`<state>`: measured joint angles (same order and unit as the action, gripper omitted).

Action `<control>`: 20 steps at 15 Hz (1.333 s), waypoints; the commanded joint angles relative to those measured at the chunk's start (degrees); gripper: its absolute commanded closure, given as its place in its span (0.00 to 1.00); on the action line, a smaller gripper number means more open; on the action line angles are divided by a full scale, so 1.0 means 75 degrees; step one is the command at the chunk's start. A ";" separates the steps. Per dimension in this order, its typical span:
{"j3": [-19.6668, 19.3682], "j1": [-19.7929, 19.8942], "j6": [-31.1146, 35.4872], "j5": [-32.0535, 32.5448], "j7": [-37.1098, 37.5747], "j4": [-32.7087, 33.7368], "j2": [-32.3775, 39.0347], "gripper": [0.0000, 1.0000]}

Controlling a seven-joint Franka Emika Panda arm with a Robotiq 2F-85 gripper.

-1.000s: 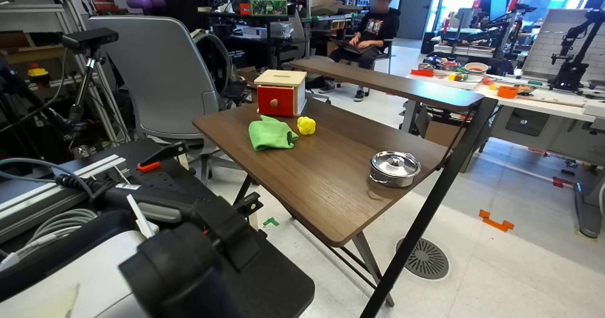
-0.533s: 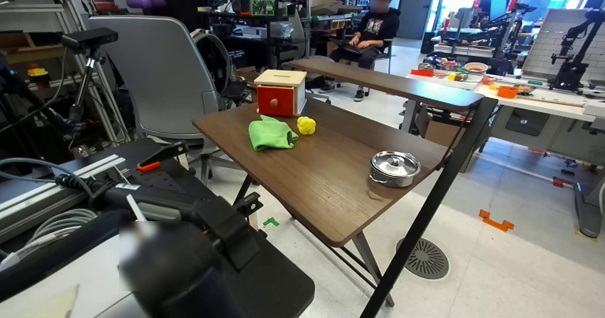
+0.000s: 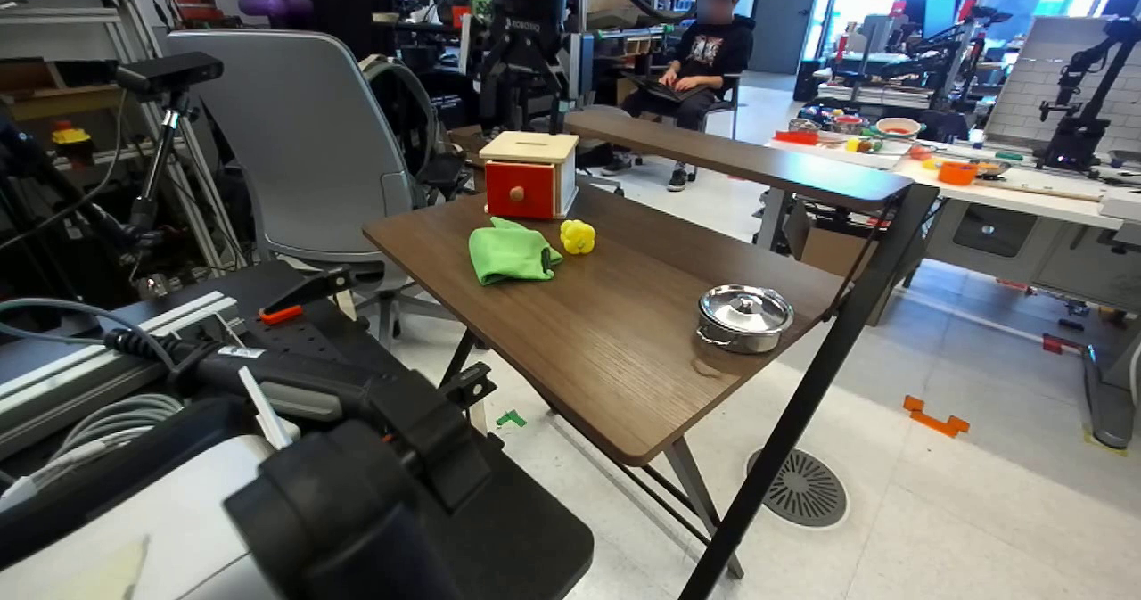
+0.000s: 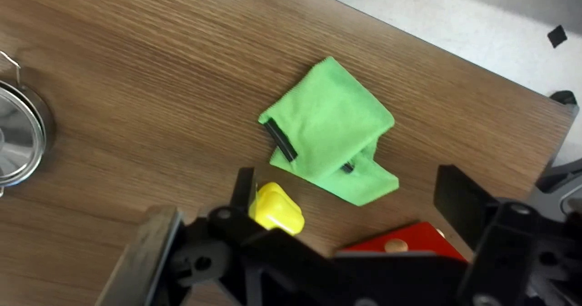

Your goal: Move the yellow bell pepper

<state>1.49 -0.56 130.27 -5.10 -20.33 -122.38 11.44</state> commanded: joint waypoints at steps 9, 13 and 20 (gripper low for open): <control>-0.0113 0.0193 0.0045 0.1115 0.0680 0.0714 0.1081 0.00; -0.0187 0.0067 0.0108 0.1710 0.0686 0.1049 0.1498 0.00; -0.0025 0.0118 0.0992 0.1856 0.0379 0.1862 0.2589 0.00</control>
<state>0.70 0.05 135.20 7.65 -16.51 -112.46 26.54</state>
